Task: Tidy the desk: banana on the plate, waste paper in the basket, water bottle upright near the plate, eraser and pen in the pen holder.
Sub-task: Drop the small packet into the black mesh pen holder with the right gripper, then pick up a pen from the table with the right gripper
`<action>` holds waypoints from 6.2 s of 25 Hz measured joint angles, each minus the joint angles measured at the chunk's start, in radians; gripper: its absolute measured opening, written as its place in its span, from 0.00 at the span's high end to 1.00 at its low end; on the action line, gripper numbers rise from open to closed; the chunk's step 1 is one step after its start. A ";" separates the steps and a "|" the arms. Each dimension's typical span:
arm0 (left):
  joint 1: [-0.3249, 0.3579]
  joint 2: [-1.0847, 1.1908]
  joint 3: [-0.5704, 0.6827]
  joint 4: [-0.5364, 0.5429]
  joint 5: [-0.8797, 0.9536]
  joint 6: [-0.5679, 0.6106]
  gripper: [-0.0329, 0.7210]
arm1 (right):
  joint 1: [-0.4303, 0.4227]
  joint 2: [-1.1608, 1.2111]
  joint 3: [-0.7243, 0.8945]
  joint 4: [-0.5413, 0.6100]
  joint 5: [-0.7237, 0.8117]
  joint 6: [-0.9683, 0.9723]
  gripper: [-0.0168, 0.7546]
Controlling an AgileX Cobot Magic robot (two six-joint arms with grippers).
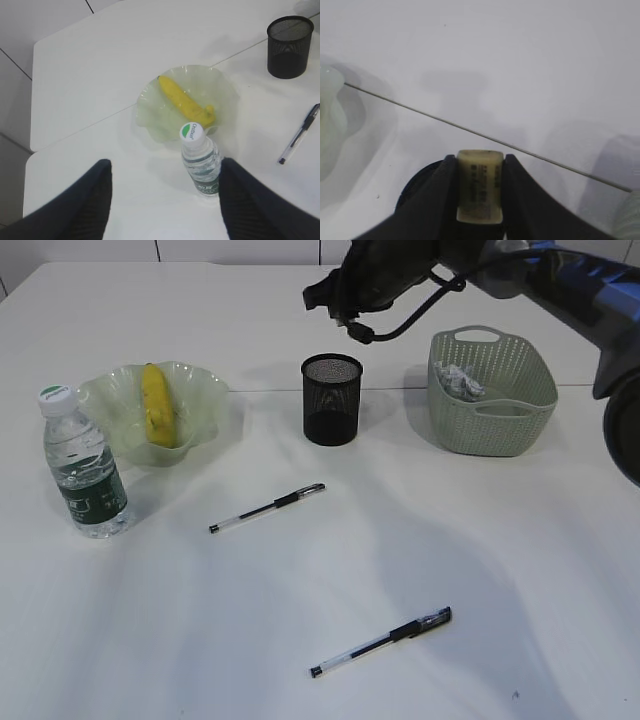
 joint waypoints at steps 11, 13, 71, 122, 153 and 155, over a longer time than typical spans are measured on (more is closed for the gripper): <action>0.000 0.000 0.000 0.000 0.000 0.000 0.33 | -0.011 0.003 0.000 0.006 -0.003 0.005 0.72; 0.000 0.000 0.000 0.000 0.000 0.000 0.33 | -0.011 0.010 0.000 0.016 -0.003 0.005 0.72; 0.000 0.000 0.000 0.000 -0.004 0.000 0.33 | -0.011 0.094 -0.002 0.099 0.022 0.007 0.66; 0.000 0.000 0.000 0.000 0.028 0.000 0.33 | -0.011 -0.112 -0.149 0.098 0.500 0.272 0.56; 0.000 0.000 0.000 -0.002 0.127 0.000 0.33 | -0.011 -0.125 -0.149 0.261 0.506 0.607 0.54; 0.000 0.000 0.000 -0.002 0.127 0.000 0.33 | -0.011 -0.125 -0.149 0.262 0.506 0.646 0.51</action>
